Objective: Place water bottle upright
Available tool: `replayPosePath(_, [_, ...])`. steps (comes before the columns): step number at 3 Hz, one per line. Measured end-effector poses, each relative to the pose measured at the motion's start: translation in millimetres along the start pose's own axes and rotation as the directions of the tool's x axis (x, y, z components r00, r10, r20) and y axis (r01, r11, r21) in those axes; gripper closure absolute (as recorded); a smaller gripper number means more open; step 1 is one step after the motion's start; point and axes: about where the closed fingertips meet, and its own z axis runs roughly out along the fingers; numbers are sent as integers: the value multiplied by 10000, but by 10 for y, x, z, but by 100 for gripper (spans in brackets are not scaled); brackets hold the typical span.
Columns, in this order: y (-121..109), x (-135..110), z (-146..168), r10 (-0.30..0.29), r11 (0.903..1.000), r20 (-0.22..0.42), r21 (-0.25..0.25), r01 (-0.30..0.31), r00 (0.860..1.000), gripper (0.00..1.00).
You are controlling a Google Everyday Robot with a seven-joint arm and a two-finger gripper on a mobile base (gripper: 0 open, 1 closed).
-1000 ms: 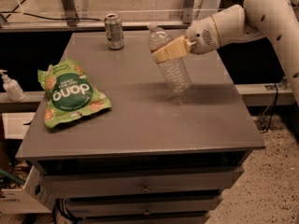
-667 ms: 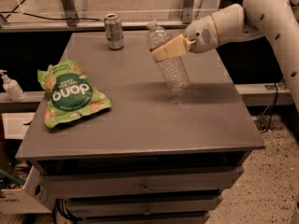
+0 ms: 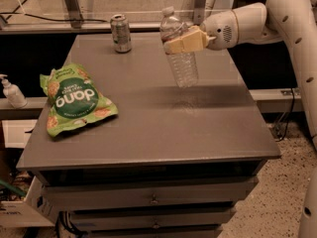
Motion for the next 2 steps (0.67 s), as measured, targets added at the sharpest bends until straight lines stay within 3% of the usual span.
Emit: replayPosePath(2, [-58,-15,-83,-758,9956,-1240,446,818,9894,100])
